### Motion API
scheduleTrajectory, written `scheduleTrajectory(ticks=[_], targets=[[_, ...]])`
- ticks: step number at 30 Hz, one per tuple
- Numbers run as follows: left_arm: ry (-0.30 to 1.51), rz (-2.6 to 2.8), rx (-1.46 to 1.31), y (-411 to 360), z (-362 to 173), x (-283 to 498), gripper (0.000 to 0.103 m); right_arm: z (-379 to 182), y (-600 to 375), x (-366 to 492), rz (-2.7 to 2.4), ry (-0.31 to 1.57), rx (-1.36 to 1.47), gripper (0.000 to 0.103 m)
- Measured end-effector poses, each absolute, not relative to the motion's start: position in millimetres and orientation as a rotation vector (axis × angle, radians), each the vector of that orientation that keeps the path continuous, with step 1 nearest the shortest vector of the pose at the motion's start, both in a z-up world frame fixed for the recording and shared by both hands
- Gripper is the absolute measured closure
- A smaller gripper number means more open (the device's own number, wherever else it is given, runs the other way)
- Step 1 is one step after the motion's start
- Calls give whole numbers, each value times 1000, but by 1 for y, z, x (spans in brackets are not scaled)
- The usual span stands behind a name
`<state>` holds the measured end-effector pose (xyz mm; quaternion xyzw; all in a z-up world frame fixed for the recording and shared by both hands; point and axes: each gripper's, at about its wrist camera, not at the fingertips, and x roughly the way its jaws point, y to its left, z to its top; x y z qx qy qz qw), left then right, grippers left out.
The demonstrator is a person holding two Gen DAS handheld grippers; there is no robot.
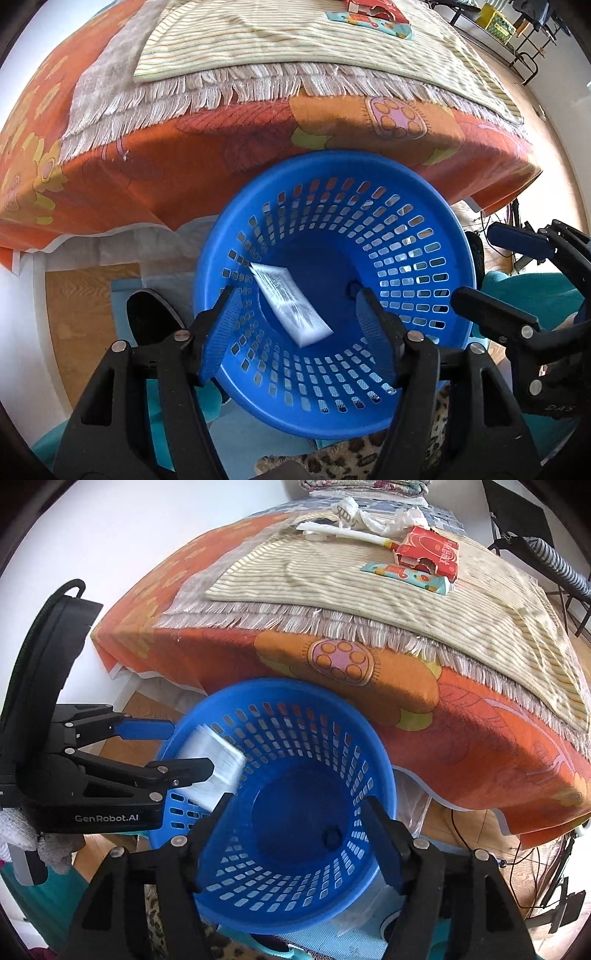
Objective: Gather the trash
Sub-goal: 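Open both tools to drop the sachet and hair tie into the basket, then move both tools back over the trash on the bed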
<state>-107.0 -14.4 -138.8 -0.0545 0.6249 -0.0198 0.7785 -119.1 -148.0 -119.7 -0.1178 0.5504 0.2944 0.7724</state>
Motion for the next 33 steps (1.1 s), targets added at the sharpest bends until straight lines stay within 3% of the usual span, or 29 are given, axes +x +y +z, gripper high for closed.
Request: scheduleTrajectory(ticks=[16, 33], targets=[[1296, -44, -120, -15, -116, -91, 35, -109, -161, -104, 600, 1190, -185, 17], [1141, -99, -18, -4, -52, -6, 35, -44, -181, -23, 529, 1066, -146, 10]])
